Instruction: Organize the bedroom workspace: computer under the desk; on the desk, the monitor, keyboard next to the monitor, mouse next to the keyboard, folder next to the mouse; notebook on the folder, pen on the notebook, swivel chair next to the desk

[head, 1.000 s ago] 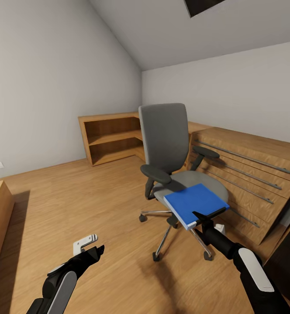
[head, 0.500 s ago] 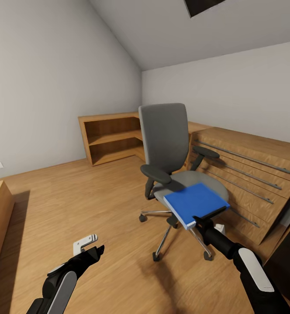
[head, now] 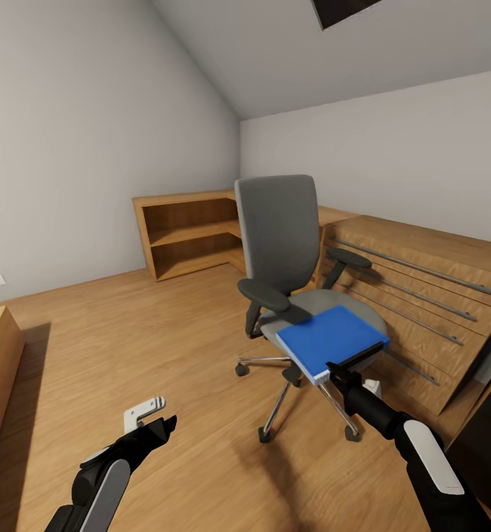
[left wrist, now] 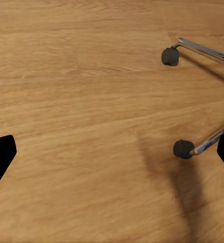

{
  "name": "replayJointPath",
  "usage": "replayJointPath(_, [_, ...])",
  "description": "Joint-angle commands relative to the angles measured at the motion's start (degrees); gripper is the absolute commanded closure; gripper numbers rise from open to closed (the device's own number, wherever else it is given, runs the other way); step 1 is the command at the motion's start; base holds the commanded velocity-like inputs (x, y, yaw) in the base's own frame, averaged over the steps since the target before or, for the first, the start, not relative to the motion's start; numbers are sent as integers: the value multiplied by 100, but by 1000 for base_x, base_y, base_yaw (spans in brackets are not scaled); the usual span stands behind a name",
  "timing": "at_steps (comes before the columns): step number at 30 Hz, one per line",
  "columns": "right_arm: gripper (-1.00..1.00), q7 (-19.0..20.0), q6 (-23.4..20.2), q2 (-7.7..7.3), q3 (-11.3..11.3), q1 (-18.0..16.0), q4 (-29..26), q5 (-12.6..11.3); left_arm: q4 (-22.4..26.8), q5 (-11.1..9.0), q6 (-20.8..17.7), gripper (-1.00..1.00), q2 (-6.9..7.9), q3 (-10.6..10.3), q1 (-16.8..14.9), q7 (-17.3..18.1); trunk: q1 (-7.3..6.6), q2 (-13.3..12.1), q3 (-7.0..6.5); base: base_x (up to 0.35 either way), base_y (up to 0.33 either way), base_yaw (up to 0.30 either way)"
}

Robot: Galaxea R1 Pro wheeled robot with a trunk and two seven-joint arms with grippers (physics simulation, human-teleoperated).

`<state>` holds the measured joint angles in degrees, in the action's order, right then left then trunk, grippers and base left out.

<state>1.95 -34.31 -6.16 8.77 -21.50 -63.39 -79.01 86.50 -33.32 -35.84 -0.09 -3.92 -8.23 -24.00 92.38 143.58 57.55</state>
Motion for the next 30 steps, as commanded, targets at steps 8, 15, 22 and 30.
replayJointPath(8, [100, 16, -32, 1, 22, -3, -6, 19, 8, -52, -3, -100, 0, -4, -3, -78, -19, -7, -150, 0, 0, 0])
replayJointPath(15, [100, 19, -32, -13, 35, -3, -20, 25, -9, -68, -10, -100, 0, 0, -3, -97, -37, -16, -305, 0, 0, 0])
replayJointPath(22, [100, 24, -24, -23, 63, -3, -26, 28, -10, -62, -10, -100, 0, -1, -3, -110, -55, -26, -460, -140, 0, 0])
replayJointPath(30, [100, 31, -10, -50, 215, -3, -49, 33, -17, -60, -10, -100, 0, -4, -3, -114, -115, -114, -629, -321, 0, 0])
